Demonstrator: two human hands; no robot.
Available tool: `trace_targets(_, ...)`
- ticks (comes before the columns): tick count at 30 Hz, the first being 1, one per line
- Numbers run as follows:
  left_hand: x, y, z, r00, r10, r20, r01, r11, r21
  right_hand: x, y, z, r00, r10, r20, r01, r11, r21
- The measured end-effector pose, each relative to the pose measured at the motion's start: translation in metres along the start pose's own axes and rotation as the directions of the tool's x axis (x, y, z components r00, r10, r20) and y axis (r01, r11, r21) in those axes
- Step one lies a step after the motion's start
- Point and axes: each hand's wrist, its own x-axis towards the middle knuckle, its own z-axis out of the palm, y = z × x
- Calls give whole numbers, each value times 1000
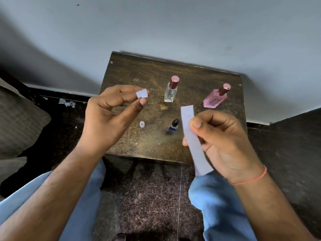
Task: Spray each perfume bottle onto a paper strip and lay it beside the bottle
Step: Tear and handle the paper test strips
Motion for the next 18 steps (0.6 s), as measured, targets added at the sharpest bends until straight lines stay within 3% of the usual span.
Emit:
trace_targets(4,1,1,9,982,-182,48,188,952,-242,1,-17,-38,993,3,-117,-13,996,-86)
trace_targets(9,3,1,18,934,-344,93,347,819,-457,0,-22,-93,935,60,-348,-179,930,-322)
trace_targets(15,-2,-1,24,916,-378,135,399,819,-413,1,-7,-141,852,114,-511,-419,733,-536)
trace_targets(18,-3,-2,24,914,-377,147,405,847,-344,2,-4,-150,837,115,-535,-455,689,-565)
